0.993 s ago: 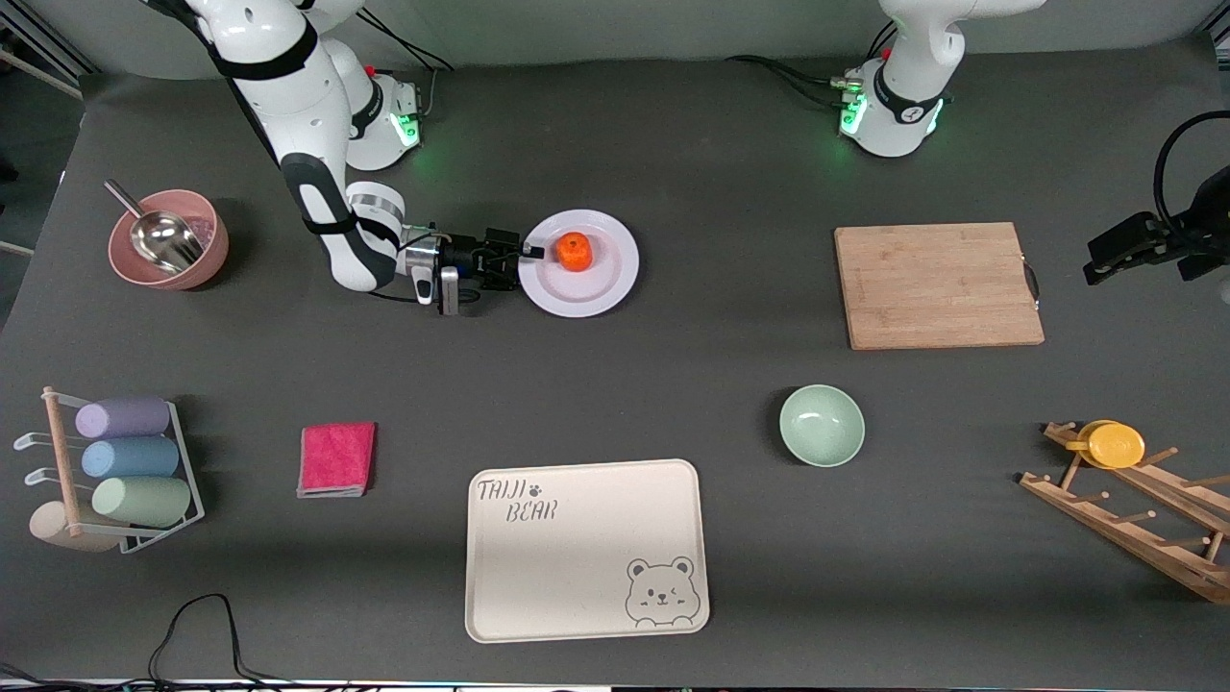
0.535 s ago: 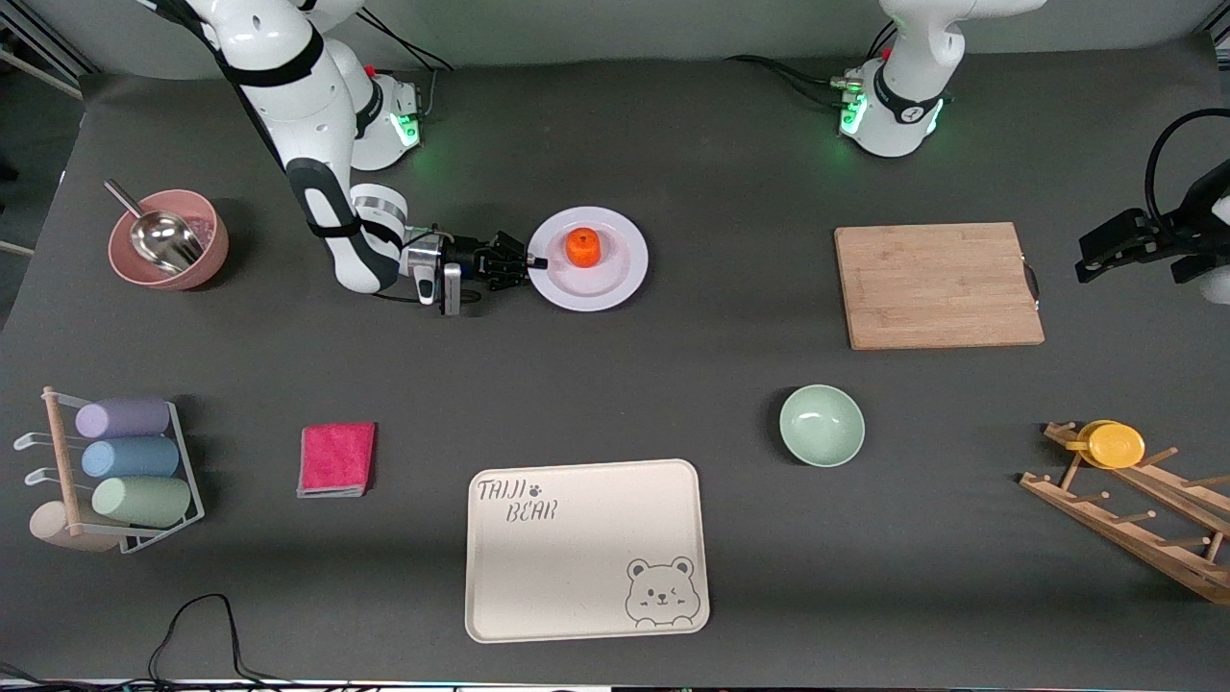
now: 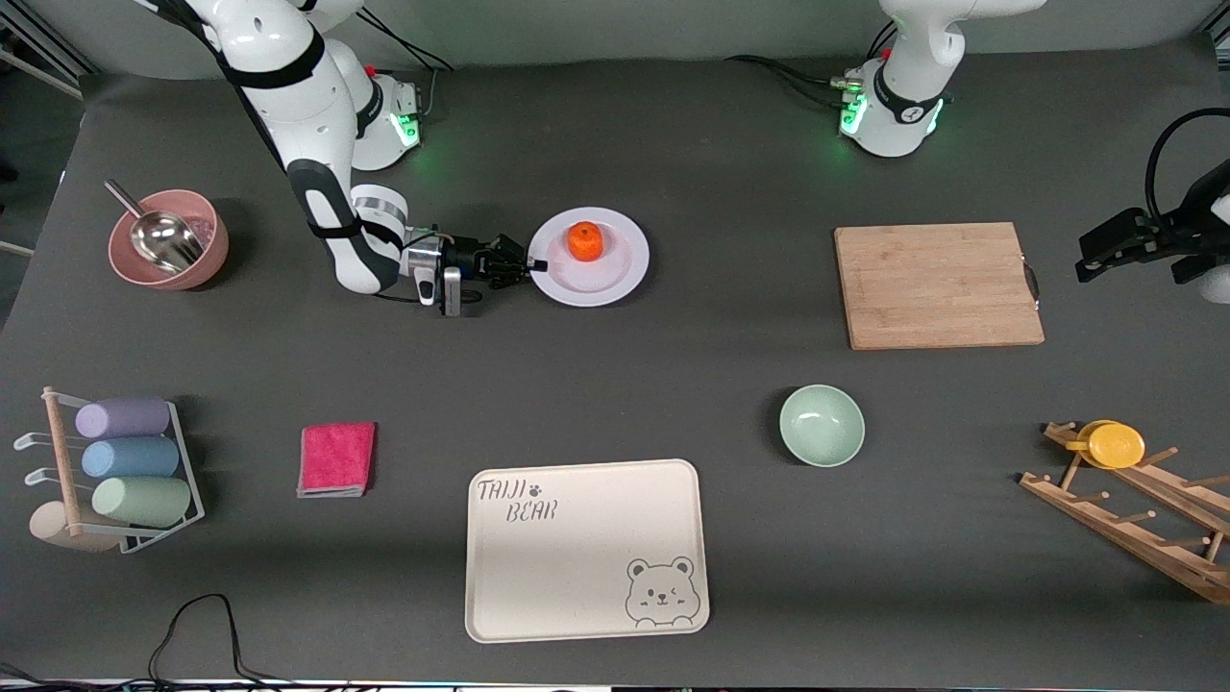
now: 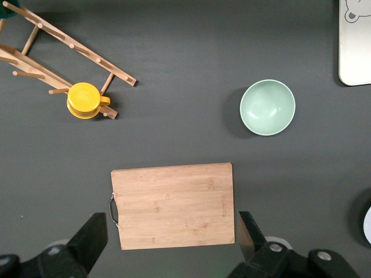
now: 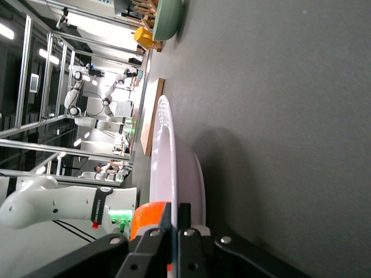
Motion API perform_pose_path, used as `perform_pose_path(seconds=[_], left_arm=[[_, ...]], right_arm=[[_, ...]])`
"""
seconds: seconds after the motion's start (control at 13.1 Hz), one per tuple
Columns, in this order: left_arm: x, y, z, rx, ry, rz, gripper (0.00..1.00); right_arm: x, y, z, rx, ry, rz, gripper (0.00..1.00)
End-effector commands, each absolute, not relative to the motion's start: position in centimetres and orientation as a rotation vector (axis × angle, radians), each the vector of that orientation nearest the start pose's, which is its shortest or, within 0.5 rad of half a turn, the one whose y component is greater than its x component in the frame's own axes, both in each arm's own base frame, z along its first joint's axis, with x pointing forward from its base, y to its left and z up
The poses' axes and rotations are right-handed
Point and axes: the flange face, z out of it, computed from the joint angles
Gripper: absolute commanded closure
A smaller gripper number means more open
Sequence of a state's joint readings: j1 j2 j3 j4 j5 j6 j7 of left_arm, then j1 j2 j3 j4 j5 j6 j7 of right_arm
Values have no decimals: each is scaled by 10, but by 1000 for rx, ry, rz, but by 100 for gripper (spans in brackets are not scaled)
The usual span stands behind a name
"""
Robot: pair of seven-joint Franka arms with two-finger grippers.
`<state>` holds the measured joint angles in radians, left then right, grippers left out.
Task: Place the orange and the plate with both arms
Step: 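Close the right gripper on the white plate's rim, then lift and carry the plate toward the cream bear tray with the right gripper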
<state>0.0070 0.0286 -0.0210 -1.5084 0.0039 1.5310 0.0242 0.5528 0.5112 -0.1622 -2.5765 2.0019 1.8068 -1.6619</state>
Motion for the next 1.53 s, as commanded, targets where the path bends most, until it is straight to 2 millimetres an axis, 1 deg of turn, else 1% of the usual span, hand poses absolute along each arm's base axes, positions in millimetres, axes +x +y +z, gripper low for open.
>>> perform_pose_path(seconds=[0.0,0.15,0.31,0.38,0.61,0.69,0.76,0.84,0.99,1.15,1.22,1.38,1.45], left_arm=[[554,-7,639,-3142,87,10,0],[555,-7,636,-3142,104,19,0],[557,-9,633,-3142,109,19,0],[557,-9,633,-3139,111,22,0],[557,-8,631,-3139,108,31,0],[557,-7,630,-3139,106,31,0],[558,-8,630,-3136,108,29,0],[558,-8,630,-3134,108,27,0],[564,-6,622,-3135,103,31,0],[567,-6,621,-3135,103,19,0],[568,-7,621,-3135,106,10,0],[568,-7,621,-3135,106,5,0],[568,-7,620,-3135,103,7,0]], right_arm=[[323,203,78,-1848,-36,-74,100],[331,203,90,-1832,39,-25,100],[345,197,110,-1813,48,-6,100],[350,197,120,-1801,62,-7,100],[369,195,156,-1774,70,6,100],[382,195,173,-1762,79,6,100],[390,196,187,-1754,85,12,100],[404,195,206,-1751,80,18,100],[435,190,248,-1751,97,27,100],[468,186,285,-1765,99,22,100],[483,187,302,-1772,91,21,100],[519,182,334,-1813,60,-29,100],[536,184,350,-1815,58,-39,100]])
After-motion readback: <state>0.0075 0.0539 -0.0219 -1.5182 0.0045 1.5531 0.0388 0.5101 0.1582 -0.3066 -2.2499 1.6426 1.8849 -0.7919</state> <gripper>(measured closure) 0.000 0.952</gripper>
